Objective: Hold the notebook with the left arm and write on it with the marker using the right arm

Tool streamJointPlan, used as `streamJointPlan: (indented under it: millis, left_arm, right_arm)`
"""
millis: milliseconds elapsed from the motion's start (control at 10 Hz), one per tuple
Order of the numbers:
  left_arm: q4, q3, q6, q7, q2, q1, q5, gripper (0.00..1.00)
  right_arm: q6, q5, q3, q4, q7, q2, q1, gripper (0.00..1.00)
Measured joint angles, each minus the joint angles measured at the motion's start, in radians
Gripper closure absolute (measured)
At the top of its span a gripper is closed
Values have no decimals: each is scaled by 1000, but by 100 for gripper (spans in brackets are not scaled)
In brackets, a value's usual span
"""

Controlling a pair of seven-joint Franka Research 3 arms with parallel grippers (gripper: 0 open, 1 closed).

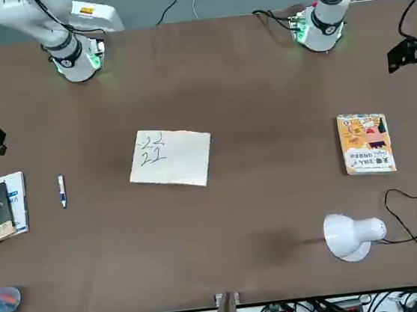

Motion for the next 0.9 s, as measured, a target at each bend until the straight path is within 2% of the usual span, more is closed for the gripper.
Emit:
streamJointPlan:
  millis: [600, 900]
  left_arm:
    - [11, -10, 0, -1, 7, -12, -3, 0]
    - [55, -81, 1, -91, 36, -41, -8, 0]
  right_arm:
    - [-6, 0, 0, 0, 0, 0, 1, 0]
    - [-7, 0, 2, 0, 0, 0, 6, 0]
